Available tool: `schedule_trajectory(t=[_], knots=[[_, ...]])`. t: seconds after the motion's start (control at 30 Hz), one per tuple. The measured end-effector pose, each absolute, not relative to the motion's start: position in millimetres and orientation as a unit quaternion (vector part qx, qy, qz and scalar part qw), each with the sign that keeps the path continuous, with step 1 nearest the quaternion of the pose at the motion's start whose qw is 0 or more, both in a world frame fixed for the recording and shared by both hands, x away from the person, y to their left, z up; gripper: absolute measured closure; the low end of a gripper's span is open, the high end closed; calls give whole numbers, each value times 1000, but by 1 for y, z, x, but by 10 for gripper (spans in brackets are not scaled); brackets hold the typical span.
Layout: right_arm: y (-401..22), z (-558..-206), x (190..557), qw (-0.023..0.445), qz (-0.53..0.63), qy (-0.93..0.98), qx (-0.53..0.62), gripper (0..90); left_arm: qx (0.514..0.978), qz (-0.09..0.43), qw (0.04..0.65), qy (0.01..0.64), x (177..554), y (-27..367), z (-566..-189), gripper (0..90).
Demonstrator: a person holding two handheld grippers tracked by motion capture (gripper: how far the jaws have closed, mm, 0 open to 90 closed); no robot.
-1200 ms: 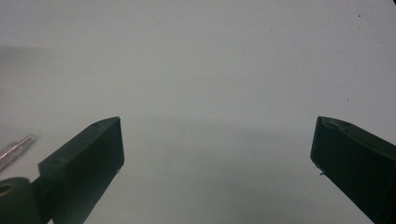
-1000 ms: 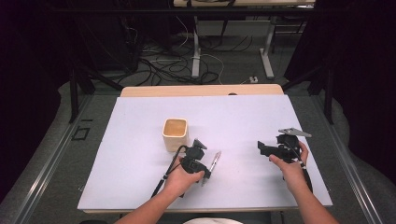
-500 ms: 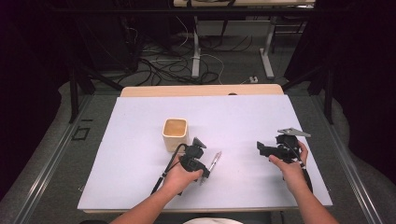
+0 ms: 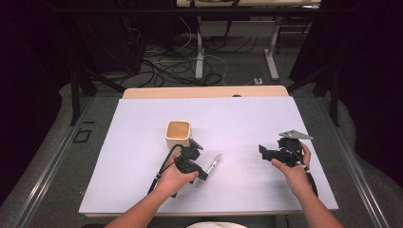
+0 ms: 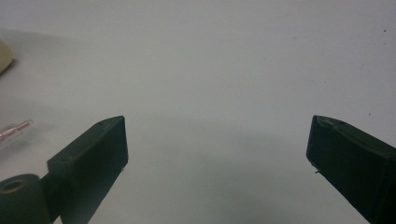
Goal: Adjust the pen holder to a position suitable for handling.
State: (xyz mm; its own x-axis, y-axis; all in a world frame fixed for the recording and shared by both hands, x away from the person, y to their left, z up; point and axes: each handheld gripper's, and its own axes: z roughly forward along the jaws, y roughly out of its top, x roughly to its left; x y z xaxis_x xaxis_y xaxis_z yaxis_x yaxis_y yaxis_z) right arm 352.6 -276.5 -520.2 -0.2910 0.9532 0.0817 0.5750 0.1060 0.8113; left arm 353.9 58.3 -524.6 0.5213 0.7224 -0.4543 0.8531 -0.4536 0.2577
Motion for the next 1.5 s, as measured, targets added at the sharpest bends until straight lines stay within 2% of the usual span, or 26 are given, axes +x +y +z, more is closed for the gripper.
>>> schedule_trajectory(t=[0.4,0.57,0.67,0.93,1.5], knots=[[-252,-510,342,249,390,750,472,44,844,-147,242,455,349,67,-514,801],[-245,-508,337,261,396,762,441,150,846,-150,244,449,350,70,-513,801],[-241,-507,336,262,398,773,419,160,844,-151,248,451,349,72,-512,801],[-222,-504,328,290,393,814,316,280,844,-152,253,448,349,78,-510,801],[-185,-515,313,368,304,874,94,333,840,-156,256,452,352,82,-508,801]])
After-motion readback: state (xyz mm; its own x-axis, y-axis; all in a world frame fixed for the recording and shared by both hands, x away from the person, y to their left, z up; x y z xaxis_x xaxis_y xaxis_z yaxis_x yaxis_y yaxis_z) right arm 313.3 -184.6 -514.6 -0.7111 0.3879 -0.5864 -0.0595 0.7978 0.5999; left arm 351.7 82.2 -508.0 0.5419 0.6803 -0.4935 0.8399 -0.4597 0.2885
